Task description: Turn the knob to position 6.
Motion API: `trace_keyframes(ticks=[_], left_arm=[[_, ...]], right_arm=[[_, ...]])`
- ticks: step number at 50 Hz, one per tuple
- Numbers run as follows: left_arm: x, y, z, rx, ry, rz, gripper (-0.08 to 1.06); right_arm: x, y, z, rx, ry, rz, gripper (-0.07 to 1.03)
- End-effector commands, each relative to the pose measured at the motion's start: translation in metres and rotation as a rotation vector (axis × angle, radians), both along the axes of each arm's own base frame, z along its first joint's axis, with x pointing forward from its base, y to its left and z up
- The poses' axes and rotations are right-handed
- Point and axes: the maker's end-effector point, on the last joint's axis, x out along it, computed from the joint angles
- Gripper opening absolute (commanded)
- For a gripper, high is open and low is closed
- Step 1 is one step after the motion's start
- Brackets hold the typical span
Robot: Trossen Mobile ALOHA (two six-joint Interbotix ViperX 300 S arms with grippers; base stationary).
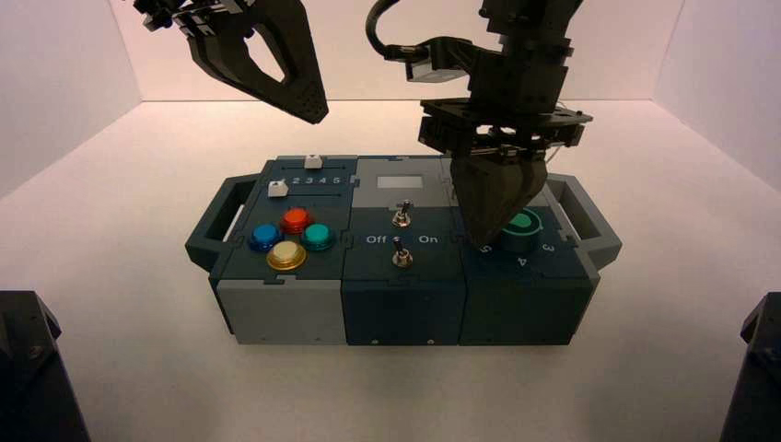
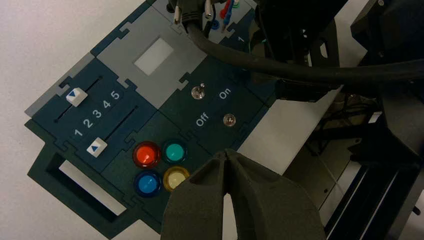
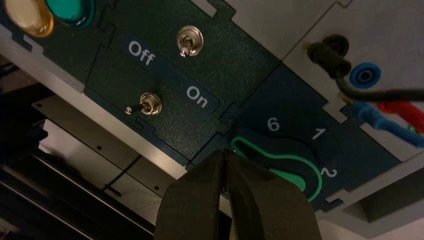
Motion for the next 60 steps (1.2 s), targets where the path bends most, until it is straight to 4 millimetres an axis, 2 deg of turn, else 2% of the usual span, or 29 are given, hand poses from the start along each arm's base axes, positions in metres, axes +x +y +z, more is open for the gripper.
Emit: trace_keyframes(ticks=[1,60], left_arm=[[0.0017,-0.0029,0.0056,-0.015,-0.013,-0.003,-0.03],[0.0015,-0.0014,0.0038,-0.002,-0.012,-0.007,-0.03]], right_arm=[[0.0068,0.0092,0.0082,0.027,-0.023,-0.004,-0.02],[0.0121,0.0139,0.0085,0.025,-0.026,0.002,-0.02]])
